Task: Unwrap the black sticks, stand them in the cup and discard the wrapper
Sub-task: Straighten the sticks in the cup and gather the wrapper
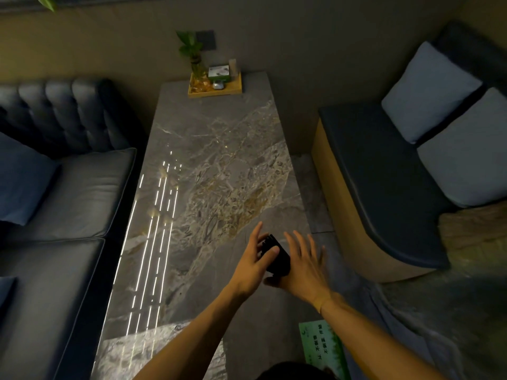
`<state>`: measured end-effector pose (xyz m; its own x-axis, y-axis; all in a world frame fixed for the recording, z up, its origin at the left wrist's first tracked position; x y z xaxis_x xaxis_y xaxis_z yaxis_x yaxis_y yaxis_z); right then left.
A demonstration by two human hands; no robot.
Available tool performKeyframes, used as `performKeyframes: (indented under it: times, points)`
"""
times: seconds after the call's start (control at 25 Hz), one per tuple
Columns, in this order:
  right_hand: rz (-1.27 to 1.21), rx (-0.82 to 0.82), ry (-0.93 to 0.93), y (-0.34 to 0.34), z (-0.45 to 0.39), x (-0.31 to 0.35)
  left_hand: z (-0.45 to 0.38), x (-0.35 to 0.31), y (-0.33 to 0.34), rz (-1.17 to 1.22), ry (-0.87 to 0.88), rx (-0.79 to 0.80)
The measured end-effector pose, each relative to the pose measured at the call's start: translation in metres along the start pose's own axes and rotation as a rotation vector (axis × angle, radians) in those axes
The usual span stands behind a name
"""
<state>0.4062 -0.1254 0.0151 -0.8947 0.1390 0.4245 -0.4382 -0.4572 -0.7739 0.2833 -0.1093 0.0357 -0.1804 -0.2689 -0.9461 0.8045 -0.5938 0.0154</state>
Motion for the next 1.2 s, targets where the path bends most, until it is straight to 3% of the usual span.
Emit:
performKeyframes:
  times: [0.36, 0.56, 0.8, 1.2]
  points:
    - [-0.112, -0.020, -0.051, 0.000, 0.045, -0.035, 0.044, 0.045, -0.009, 0.008, -0.090, -0.135]
    - [-0.212, -0.062, -0.072, -0.004, 0.056, -0.037, 0.064, 0.042, -0.008, -0.275, -0.178, -0.275]
    - [-0.157, -0.073, -0.094, -0.004, 0.053, -0.029, 0.067, 0.012, 0.008, -0.564, -0.104, -0.362]
    - [-0.095, -0.084, -0.080, 0.000, 0.052, -0.030, 0.058, -0.016, 0.014, -0.771, -0.103, -0.448]
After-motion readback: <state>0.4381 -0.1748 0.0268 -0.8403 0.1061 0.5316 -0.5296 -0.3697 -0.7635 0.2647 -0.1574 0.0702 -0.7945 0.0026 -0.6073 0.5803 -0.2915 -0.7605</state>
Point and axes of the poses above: each hand's wrist, its own z-axis away from the middle knuckle, its own y-axis out of the palm, x = y × z, the point moved 10 cm from there along -z, towards the middle knuckle, and after that the axes turned 14 degrees about x, right-handed, at the moved point
